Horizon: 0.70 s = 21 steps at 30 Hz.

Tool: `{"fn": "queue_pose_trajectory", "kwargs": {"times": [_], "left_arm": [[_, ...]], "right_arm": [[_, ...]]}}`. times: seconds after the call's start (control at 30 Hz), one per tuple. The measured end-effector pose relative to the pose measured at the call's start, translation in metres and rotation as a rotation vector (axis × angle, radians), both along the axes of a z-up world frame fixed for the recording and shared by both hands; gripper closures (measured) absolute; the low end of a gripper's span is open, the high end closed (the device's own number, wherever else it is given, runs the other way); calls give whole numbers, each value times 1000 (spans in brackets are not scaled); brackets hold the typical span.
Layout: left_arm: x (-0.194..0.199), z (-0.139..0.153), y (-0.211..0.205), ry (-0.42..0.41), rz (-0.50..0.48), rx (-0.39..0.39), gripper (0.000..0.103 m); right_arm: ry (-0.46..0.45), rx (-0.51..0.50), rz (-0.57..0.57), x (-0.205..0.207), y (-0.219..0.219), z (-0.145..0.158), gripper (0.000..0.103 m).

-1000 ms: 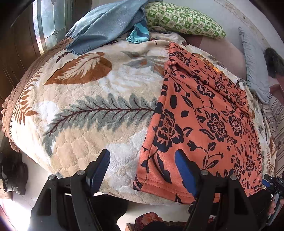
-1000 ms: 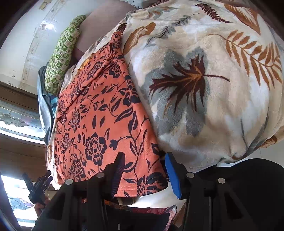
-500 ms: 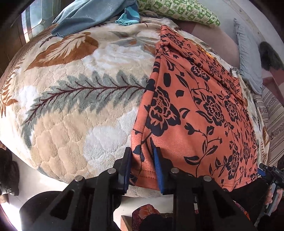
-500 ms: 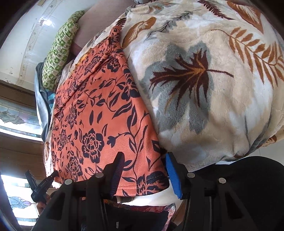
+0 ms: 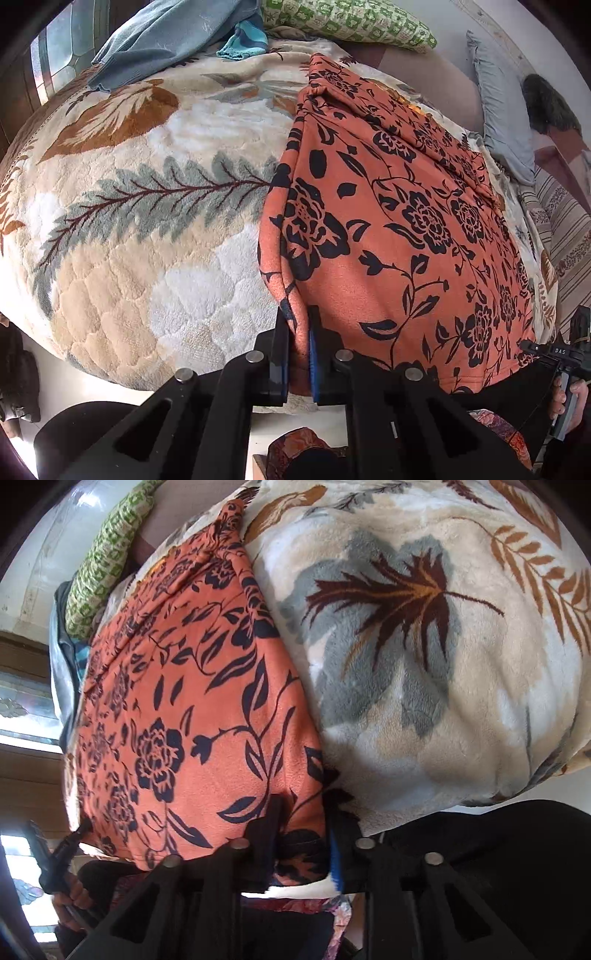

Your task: Fold small clothes

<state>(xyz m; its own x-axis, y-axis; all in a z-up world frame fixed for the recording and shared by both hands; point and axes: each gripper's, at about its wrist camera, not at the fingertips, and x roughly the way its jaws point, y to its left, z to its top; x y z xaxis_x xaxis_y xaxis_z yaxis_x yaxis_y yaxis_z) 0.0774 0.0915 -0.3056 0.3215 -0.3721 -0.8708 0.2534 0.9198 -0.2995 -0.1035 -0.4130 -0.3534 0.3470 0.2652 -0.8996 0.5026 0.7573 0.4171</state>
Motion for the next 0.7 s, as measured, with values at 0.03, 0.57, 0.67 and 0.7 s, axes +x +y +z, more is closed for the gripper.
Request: {"fn": "queue_pose_trajectory", "kwargs": {"times": [0.03, 0.57, 0.67, 0.7], "left_arm": [[0, 4, 2, -5, -6, -23, 95], [1, 52, 13, -76, -35, -144, 95], [6, 54, 16, -61, -26, -176, 95], [9, 58, 17, -61, -25, -188, 95]], "right_arm": [[-8, -3, 8, -1, 1, 5, 96], [-226, 41, 36, -11, -8, 91, 96], [-281, 118, 19, -10, -13, 96, 96], [-303, 143, 12, -9, -15, 99, 96]]}}
